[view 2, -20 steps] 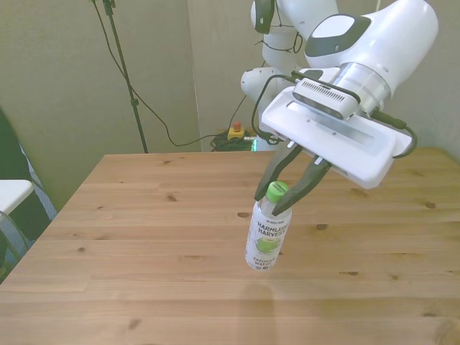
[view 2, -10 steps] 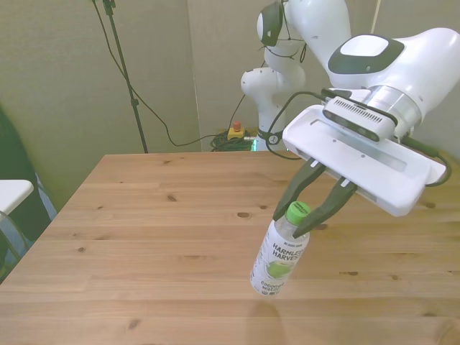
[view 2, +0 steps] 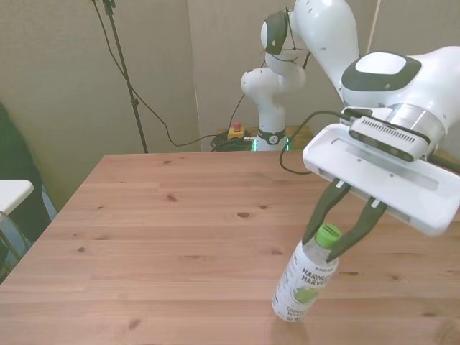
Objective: Stand the water bottle
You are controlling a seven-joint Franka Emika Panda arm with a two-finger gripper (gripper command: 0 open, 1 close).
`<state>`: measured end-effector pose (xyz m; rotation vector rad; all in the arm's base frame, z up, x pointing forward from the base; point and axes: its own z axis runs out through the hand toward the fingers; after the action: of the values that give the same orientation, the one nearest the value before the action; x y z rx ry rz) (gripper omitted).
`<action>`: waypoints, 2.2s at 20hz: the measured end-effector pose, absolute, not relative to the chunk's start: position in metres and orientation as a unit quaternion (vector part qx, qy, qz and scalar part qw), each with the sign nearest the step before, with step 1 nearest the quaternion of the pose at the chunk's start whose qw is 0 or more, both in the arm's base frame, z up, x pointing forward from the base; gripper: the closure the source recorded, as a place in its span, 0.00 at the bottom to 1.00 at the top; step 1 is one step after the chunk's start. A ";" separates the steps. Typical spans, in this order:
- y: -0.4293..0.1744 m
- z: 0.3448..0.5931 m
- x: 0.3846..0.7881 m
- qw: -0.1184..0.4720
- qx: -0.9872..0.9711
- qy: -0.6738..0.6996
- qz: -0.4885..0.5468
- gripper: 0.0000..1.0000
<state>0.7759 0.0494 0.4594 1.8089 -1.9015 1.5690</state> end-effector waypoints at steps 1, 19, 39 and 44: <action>0.053 0.458 0.778 0.038 0.592 -0.619 0.514 1.00; 0.075 0.444 0.783 0.041 0.615 -0.599 0.511 0.00; 0.061 0.467 0.775 0.035 0.613 -0.613 0.497 0.00; 0.061 0.486 0.752 0.038 0.640 -0.611 0.465 0.00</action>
<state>0.7520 0.0610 0.4856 1.9630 -1.8734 1.4269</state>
